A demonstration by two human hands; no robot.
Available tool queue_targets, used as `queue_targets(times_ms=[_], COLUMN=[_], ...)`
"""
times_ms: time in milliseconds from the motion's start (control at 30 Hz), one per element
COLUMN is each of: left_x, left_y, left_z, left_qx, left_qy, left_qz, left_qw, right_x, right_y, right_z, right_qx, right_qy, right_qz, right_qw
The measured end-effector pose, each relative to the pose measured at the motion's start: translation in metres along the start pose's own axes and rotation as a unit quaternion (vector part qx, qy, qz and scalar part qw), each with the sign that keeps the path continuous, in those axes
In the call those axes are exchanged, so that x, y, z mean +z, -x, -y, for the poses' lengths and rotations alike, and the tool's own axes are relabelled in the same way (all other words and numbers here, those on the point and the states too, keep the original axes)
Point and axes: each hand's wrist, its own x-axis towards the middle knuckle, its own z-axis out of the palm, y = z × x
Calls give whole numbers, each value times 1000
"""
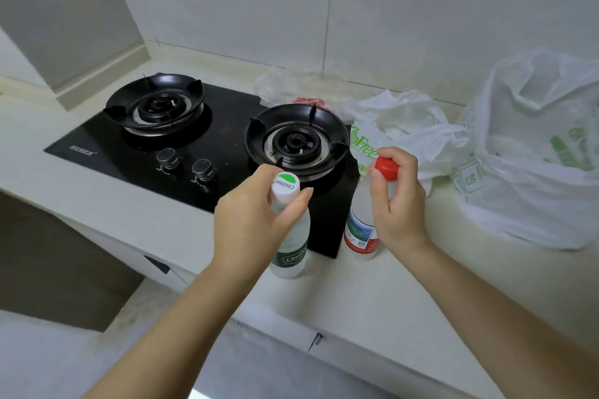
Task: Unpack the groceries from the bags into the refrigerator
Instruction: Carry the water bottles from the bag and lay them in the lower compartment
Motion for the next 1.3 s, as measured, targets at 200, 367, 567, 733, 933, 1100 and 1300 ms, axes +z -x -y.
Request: queue_targets(times_ms=[200,367,567,733,933,1100,1300], left_x=[5,12,34,66,86,93,98], left_y=[10,25,55,73,65,69,70], left_z=[6,8,26,38,41,42,46], left_qx=[-22,-13,-56,-113,-220,-239,-260], left_qy=[47,83,104,182,229,221,213], left_qz=[-39,-84,-114,-69,-66,-93,-98], left_qw=[998,993,986,974,946,941,937], right_x=[-2,-3,-10,1,11,18,20], right_y=[9,14,32,58,62,70,74], right_z=[3,6,-5,-17,-48,-58,-60], right_qx=[19,29,113,202,256,258,261], right_qy=[-18,-27,-136,-177,-121,-116,-92], right_qz=[-9,-16,15,48,26,11,0], right_qw=[1000,999,984,962,959,959,961])
